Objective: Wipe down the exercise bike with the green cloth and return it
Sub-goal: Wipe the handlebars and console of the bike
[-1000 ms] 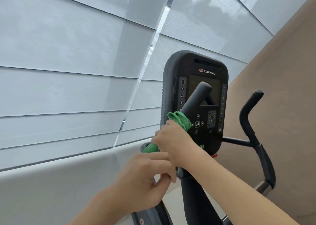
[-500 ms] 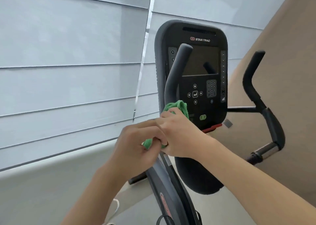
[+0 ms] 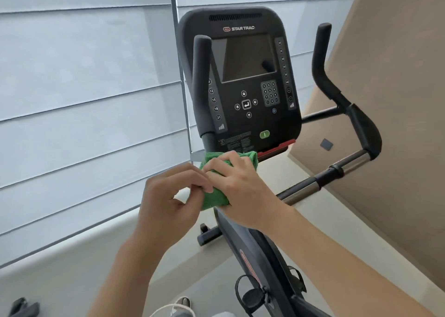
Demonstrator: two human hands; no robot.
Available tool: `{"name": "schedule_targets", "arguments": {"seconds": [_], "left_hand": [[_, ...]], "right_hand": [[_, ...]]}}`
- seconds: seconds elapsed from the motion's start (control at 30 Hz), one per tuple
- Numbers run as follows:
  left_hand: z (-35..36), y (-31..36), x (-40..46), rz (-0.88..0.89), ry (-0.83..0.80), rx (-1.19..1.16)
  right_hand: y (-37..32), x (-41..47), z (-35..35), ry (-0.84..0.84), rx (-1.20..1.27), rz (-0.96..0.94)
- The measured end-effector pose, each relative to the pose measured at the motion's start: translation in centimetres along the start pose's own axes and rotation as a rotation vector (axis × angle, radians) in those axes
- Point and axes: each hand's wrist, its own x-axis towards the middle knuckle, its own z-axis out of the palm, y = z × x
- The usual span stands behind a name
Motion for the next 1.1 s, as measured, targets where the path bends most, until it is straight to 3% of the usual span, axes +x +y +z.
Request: {"name": "schedule_targets", "arguments": {"seconds": [0.4, 0.7, 0.9, 1.0, 1.1], "left_hand": [[5.1, 3.4, -3.0, -0.034, -0.081, 0.015], [8.1, 3.2, -3.4, 0.030, -0.124, 0.112], [11.2, -0.9, -0.9, 0.094, -0.057, 0.303], [13.4, -2.9, -2.1, 0.153, 0.088, 0.380], [14.2, -4.4, -2.8, 0.088, 0.237, 0.317]], "right_hand": [[1.3, -9.7, -0.4, 0.136, 0.148, 0.089], [2.6, -13.4, -0.8, 0.118, 0.181, 0.123], [2.6, -15.4, -2.9, 0.127, 0.205, 0.162], [2.7, -15.4, -4.5, 0.199, 0.227, 0.171], [3.1, -13.3, -5.8, 0.324, 0.233, 0.185]]}}
